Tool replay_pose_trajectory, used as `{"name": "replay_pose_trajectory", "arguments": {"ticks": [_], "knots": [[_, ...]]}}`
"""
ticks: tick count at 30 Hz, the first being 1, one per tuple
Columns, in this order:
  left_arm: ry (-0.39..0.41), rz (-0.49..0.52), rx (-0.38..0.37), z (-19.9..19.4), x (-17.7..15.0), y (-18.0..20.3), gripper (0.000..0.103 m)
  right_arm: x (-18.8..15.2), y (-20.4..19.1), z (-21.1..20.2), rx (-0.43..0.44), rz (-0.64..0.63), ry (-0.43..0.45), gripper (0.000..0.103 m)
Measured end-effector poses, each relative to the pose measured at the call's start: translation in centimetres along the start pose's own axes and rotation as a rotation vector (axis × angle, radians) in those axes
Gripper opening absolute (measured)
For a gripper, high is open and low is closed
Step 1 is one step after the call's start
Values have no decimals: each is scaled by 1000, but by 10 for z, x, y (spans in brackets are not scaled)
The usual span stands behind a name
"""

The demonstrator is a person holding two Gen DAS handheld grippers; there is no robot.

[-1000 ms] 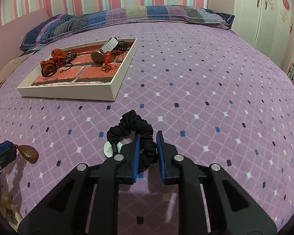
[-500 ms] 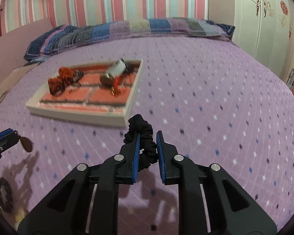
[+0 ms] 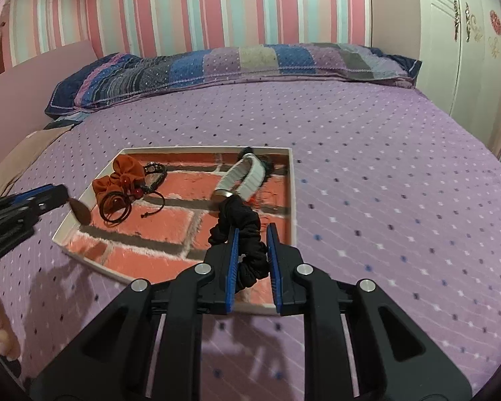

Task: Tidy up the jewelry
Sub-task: 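Carry the tassel and black scrunchie in both tools over the tray, then open both tools to drop the tassel and scrunchie into the tray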

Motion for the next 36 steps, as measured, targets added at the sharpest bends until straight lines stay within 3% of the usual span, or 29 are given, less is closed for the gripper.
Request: {"name": "replay_pose_trajectory", "arguments": {"ticks": [7,18,36], "knots": [[-71,22,55,56,-10,-18,24,-9,-5,45,-19,18,-58,17],[-121,-7,98,99,-18,-45,24,-13,2,76,-70,31,-83,17],[-136,1,86,101,-18,-35,26,-18,2,93,-89,8,-147,18]]}}
Point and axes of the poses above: each gripper's, at about its wrist camera, not at the fingertips, and z roughly the way its jaws point, y to its right, x to its top, the point moved 6 cm from there along z, roughly the way its jaws point, and after that the axes turned 3 degrees about -z, right-handed, at the moved point
